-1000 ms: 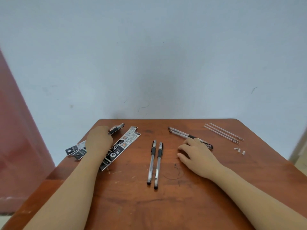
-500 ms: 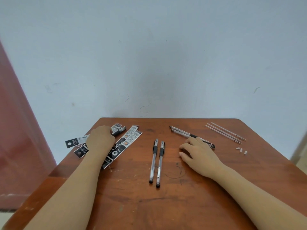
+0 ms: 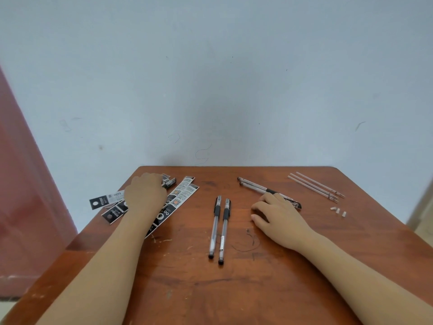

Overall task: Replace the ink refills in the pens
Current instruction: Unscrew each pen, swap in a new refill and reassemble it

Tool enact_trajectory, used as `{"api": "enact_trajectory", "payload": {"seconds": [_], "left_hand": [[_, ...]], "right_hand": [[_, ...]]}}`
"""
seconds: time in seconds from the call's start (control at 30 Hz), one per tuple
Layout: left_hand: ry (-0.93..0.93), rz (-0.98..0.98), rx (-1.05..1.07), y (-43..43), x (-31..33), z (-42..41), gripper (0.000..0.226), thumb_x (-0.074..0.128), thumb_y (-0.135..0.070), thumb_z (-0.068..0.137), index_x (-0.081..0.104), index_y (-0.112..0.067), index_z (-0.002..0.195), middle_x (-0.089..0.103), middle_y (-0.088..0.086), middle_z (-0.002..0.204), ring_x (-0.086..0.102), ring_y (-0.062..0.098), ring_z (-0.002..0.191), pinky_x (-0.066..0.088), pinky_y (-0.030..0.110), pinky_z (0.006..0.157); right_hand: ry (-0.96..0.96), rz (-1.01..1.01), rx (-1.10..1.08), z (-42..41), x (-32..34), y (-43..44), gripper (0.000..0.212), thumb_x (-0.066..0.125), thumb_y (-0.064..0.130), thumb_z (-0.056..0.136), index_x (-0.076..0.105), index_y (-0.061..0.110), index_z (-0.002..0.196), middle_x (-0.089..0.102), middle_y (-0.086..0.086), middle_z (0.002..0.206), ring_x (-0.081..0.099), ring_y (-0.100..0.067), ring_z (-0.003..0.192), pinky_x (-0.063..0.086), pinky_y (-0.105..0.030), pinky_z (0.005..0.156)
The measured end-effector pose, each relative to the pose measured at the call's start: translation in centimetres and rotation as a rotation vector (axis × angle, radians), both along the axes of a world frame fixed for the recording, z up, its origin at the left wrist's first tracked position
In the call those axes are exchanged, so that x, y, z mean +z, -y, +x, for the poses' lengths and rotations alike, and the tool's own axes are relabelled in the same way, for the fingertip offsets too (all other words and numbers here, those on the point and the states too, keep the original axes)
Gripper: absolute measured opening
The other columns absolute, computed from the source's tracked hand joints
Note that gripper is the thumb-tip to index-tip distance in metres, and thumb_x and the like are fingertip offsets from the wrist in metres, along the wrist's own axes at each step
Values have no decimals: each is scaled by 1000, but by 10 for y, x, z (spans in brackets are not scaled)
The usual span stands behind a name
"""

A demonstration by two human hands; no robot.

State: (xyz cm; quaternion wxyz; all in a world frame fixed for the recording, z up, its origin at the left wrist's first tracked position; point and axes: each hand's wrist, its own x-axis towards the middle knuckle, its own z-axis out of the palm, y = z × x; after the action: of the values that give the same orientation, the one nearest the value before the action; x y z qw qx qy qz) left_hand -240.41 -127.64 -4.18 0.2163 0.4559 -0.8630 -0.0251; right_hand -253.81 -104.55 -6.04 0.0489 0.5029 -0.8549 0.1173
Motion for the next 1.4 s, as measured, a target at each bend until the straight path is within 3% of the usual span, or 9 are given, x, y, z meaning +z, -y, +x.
{"api": "enact_trajectory", "payload": {"seconds": [0.1, 0.3, 0.53, 0.63, 0.77, 0.9, 1.1, 1.27, 1.4], "left_hand": [[85, 76, 53, 7, -6, 4, 23, 47, -6, 82, 59, -10, 102, 60, 12, 105, 52, 31, 100, 41, 34, 69], [34, 109, -21, 7, -7, 1, 25, 46, 1, 81, 63, -7, 98, 62, 15, 100, 56, 32, 93, 42, 34, 68], [-247, 8, -429, -20, 11, -9, 24, 49, -9, 89, 64, -12, 108, 58, 11, 102, 53, 27, 92, 34, 29, 70], [-217, -6, -548, -35, 8, -14, 25, 48, -10, 90, 63, -12, 110, 58, 10, 104, 53, 23, 90, 34, 23, 73], [-183, 35, -545, -41, 7, -15, 30, 48, -12, 90, 57, -14, 118, 58, 7, 104, 50, 14, 84, 35, 20, 75], [-24, 67, -498, -52, 6, -17, 35, 48, -15, 85, 53, -17, 120, 59, 7, 111, 56, 22, 97, 47, 34, 86], [232, 82, -476, -60, 4, -20, 36, 47, -25, 85, 51, -24, 120, 58, -1, 115, 55, 17, 99, 42, 25, 70], [229, 72, -466, -59, 2, -19, 36, 47, -26, 84, 51, -25, 119, 58, -2, 117, 54, 17, 102, 41, 25, 69], [190, 67, -470, -57, 2, -18, 33, 46, -31, 86, 52, -26, 118, 59, -3, 115, 55, 16, 101, 46, 27, 75]], "right_hand": [[-2, -3, -1, 0, 0, 0, 38, 37, 38, 95, 50, 21, 127, 46, 3, 126, 39, -14, 118, 33, -28, 100], [1, -3, 1, 0, 0, 0, 38, 37, 38, 96, 50, 21, 127, 46, 2, 126, 39, -15, 117, 34, -29, 100], [40, -45, 3, 3, 3, 0, 43, 40, 35, 95, 39, 24, 136, 45, 3, 133, 37, -14, 124, 32, -29, 105], [32, -40, 7, 3, 3, 1, 43, 40, 35, 95, 38, 25, 137, 45, 3, 133, 37, -14, 124, 31, -28, 104], [28, -33, 8, 3, 2, 1, 42, 40, 36, 95, 39, 25, 136, 45, 3, 132, 37, -14, 124, 32, -28, 104], [25, -27, 9, 2, 2, 2, 41, 39, 36, 95, 41, 26, 135, 45, 3, 131, 37, -14, 123, 32, -28, 103], [22, -36, 3, 2, 1, 2, 40, 40, 36, 95, 42, 25, 134, 45, 2, 131, 37, -15, 123, 32, -29, 103], [23, -69, -15, 1, 1, 2, 38, 41, 33, 95, 45, 23, 131, 48, 1, 129, 39, -16, 121, 33, -28, 100], [-69, -181, -253, -11, 5, 1, 32, 43, 26, 93, 56, 17, 121, 53, -4, 120, 40, -25, 117, 34, -33, 91]]}}
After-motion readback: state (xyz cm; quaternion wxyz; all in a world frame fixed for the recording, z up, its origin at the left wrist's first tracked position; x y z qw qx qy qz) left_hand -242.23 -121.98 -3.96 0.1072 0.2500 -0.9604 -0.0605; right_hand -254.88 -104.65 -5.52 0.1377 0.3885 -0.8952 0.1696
